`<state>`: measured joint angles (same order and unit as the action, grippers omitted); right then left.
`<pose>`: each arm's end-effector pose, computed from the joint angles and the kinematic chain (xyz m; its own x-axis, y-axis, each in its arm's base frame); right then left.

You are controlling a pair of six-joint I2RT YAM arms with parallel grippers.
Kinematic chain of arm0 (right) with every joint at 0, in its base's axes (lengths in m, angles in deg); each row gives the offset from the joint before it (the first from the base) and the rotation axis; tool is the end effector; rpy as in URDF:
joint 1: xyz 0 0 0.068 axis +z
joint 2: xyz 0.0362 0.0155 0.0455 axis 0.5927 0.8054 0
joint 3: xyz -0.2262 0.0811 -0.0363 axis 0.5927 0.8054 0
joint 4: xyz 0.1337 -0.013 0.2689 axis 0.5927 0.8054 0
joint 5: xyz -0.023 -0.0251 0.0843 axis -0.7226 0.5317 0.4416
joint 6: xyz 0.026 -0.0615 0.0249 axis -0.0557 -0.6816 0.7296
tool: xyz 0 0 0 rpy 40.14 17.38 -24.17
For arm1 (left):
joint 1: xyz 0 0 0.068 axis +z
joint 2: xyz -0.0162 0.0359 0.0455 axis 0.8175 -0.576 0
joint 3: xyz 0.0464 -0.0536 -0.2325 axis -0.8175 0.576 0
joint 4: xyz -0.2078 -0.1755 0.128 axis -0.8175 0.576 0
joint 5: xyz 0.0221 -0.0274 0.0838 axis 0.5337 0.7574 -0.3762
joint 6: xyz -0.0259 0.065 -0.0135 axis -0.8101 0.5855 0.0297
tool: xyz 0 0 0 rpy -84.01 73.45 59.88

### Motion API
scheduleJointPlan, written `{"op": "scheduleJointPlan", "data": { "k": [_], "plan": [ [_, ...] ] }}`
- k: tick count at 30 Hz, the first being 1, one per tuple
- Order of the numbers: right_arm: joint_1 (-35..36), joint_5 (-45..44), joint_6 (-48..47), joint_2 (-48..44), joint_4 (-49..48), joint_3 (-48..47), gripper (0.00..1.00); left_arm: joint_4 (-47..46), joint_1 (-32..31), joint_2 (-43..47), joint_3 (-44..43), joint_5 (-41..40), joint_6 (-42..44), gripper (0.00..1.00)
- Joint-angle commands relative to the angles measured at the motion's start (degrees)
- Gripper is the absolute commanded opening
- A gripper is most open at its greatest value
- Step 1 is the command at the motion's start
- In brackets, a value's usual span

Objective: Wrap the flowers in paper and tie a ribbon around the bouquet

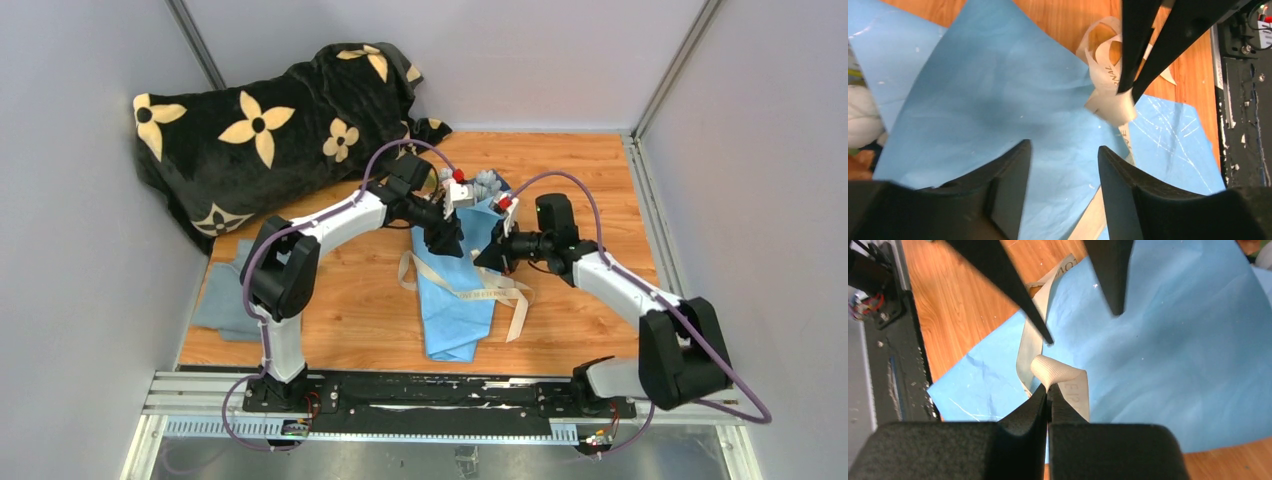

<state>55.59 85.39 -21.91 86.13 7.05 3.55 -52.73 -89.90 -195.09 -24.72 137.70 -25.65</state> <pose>0.2983 0.1517 0.1661 -0.4010 -0.2301 -0.8867 -0.8785 0.3711 0.3010 0.3430 -0.2952 0.1658 -0.2253 0.5029 -0.8345 0.9698 0.0332 -0.2418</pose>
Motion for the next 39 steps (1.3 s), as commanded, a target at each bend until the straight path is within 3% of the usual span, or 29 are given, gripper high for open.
{"op": "scheduleJointPlan", "data": {
  "k": [1, 5, 8, 14, 17, 22, 28, 31, 33, 36, 39],
  "plan": [
    [0.71, -2.33, -9.98, -6.52, -3.04, 4.44, 0.0, 3.71, 0.95, 2.85, -1.34, 5.21, 14.2, 0.61],
    [0.71, -2.56, -13.92, -9.15, -7.97, 7.87, 0.0, 7.68, -0.62, 2.19, -2.26, 5.02, 25.59, 0.69],
    [0.99, -1.87, -16.82, -9.04, -10.46, 8.95, 0.0, 8.11, -2.52, 0.57, -3.35, 5.95, 27.04, 0.74],
    [1.41, -0.95, -22.4, -8.3, -11.67, 9.22, 0.0, 1.66, -4.72, -1.24, -2.97, 6.85, 20.05, 0.74],
    [1.5, 0.07, -23.44, -9.05, -11.82, 9.51, 0.0, 0.18, -4.66, -1.68, -2.84, 4.83, 18.4, 0.65],
    [1.5, -0.06, -23.77, -9.88, -11.76, 10.08, 0.0, 5.43, -4.66, -1.82, -3.81, 5.3, 23.13, 0.31],
    [1.5, -1.64, -24.29, -10.32, -10.55, 9.94, 0.0, 10.16, -4.66, -1.75, -5.06, 5.65, 27.0, 0.16],
    [1.48, -3.14, -24.84, -10.37, -8.88, 9.28, 0.0, 11.29, -4.57, -1.54, -4.93, 4.79, 27.9, 0.01],
    [1.44, -3.76, -24.86, -10.24, -7.99, 8.77, 0.0, 11.44, -4.57, -1.41, -4.82, 4.07, 27.59, 0.0],
    [1.5, -7.32, -21.29, -9.98, -6.52, 7.41, 0.2, 10.45, -4.48, -1.16, -4.8, 2.16, 24.79, 0.0],
    [1.41, -13.32, -15.2, -10.21, -0.93, 4.0, 0.31, 4.18, -4.04, 0.18, -1.74, -2.18, 16.12, 0.0]
  ]
}}
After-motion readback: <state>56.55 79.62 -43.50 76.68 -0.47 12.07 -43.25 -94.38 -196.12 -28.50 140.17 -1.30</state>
